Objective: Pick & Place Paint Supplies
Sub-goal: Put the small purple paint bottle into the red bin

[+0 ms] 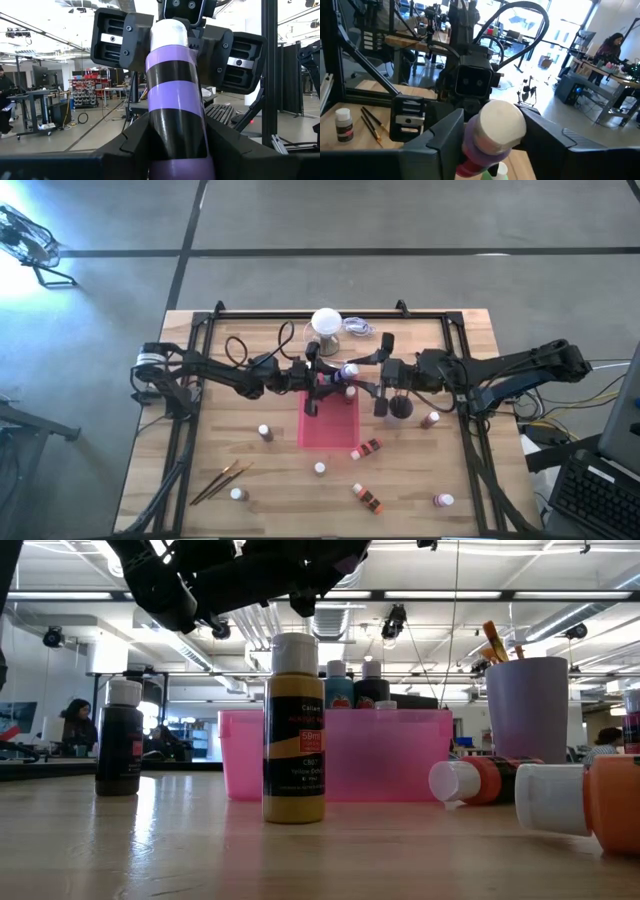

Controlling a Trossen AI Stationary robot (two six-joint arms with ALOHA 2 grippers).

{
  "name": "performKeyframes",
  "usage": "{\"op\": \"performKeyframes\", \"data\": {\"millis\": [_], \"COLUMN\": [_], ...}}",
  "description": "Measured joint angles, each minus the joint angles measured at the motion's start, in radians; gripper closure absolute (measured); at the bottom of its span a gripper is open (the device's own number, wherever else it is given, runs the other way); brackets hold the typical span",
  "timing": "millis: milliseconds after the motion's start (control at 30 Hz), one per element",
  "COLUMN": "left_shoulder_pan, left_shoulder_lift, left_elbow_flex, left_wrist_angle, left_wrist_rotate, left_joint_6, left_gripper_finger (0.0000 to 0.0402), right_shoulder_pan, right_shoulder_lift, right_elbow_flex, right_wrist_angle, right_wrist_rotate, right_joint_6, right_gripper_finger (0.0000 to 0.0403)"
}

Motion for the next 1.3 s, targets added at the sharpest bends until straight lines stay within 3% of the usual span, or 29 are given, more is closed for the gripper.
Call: {"op": "performKeyframes", "data": {"millis": [267, 533, 700, 967, 1200, 1300], "left_shoulder_pan": [0.000, -0.001, -0.001, 0.000, 0.000, 0.001], "left_shoulder_lift": [0.000, -0.006, -0.053, -0.248, -0.442, -0.480], "left_elbow_flex": [-0.001, 0.001, 0.012, 0.014, 0.009, -0.016], "left_wrist_angle": [-0.001, -0.052, -0.188, -0.523, -0.742, -0.756], "left_wrist_rotate": [0.005, -0.007, -0.019, -0.150, -0.274, -0.294], "left_joint_6": [0.014, 0.000, -0.013, 0.041, 0.084, 0.088], "left_gripper_finger": [0.0248, 0.0245, 0.0199, 0.0111, 0.0108, 0.0113], "right_shoulder_pan": [0.000, 0.000, 0.000, -0.001, 0.000, 0.000], "right_shoulder_lift": [-0.006, -0.011, -0.016, -0.016, -0.013, -0.012], "right_elbow_flex": [0.000, -0.001, -0.001, -0.001, -0.001, -0.002], "right_wrist_angle": [0.000, -0.040, -0.058, -0.138, -0.268, -0.310], "right_wrist_rotate": [-0.009, -0.001, 0.006, 0.014, -0.005, -0.019], "right_joint_6": [-0.001, -0.005, -0.009, 0.016, 0.080, 0.104], "right_gripper_finger": [0.0286, 0.0274, 0.0275, 0.0287, 0.0284, 0.0288]}}
